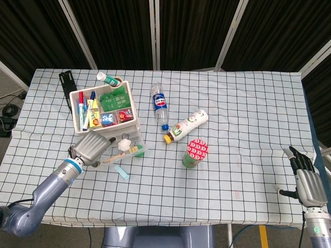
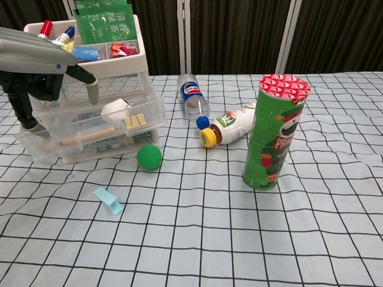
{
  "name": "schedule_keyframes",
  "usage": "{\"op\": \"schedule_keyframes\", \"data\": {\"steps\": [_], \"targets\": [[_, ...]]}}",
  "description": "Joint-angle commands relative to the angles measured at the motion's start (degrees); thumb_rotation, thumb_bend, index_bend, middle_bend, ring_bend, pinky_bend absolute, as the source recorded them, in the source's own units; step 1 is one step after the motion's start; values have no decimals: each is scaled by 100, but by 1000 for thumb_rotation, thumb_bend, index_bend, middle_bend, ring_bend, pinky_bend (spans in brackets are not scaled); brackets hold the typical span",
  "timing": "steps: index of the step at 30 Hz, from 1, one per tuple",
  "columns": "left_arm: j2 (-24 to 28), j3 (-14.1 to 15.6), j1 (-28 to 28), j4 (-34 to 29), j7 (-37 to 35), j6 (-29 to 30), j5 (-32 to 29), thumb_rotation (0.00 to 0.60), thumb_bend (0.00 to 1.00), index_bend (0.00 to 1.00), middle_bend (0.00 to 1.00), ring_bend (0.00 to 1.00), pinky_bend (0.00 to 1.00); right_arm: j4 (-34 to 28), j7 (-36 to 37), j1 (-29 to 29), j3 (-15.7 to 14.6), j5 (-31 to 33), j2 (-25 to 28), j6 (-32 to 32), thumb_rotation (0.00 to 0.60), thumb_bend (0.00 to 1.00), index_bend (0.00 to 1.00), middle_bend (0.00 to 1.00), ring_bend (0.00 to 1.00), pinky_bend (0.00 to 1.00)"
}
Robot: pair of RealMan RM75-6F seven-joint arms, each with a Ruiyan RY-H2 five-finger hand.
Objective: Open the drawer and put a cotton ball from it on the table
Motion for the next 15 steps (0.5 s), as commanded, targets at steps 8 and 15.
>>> {"op": "schedule_keyframes", "data": {"steps": [8, 15], "targets": [[106, -19, -110, 20, 16, -162, -306, 600, 0, 248, 968, 887, 812, 15, -28, 0, 8, 30, -16, -6, 600, 37, 0, 0, 0, 0], [-48, -58, -61, 285, -178, -216, -166, 600, 0, 247, 968, 887, 812, 84, -100, 31, 36, 137, -70, -82, 600, 37, 0, 0, 0, 0]]}}
